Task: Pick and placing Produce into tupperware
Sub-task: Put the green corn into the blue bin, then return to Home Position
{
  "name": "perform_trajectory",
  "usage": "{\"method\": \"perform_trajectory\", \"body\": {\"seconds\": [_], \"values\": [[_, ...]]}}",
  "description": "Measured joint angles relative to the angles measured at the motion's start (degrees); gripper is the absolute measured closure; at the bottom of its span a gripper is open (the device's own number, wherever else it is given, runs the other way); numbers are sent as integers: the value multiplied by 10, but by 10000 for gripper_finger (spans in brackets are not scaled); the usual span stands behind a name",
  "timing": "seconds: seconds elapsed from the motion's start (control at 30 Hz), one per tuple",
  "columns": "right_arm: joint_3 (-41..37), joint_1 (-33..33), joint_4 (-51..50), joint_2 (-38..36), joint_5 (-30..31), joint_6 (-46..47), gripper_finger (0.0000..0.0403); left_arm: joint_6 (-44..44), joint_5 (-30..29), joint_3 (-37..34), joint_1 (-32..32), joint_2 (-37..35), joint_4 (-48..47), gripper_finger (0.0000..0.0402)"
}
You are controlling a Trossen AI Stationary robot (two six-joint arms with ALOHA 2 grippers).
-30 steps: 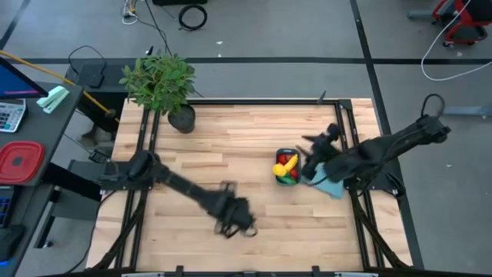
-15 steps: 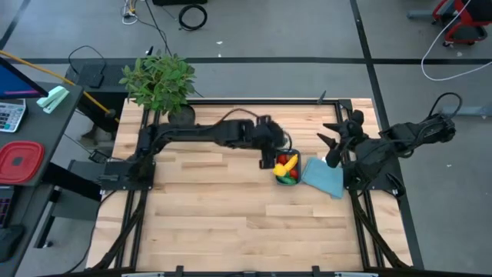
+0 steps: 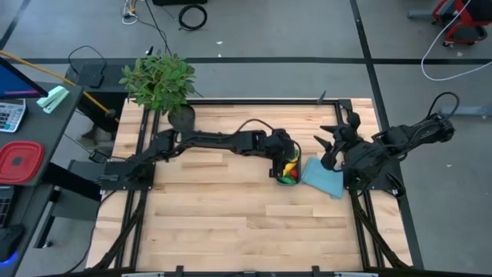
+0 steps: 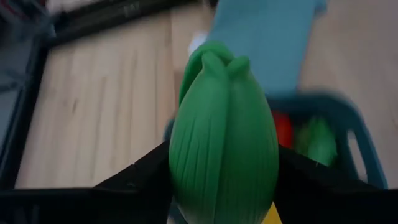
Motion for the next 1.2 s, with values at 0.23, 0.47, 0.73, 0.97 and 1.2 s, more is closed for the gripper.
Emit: {"method": "perform_trajectory", "body": {"seconds": [0.23,0.47,0.73,0.97,1.2], "values": [[0,0,0,11,1,8,215,-26,0,0,1,27,46,185],[0,0,-6,18,-11,36,215,-22,-1,1,1,55,55,142],[0,0,-7,30,-46,56,215,-16,-2,4,1,47,94,159],[0,0,-9,41,-47,71,215,-14,-18,112,-4,45,55,161],[0,1,-13,35,-48,50,214,4,-63,170,-16,-54,-36,190]]}}
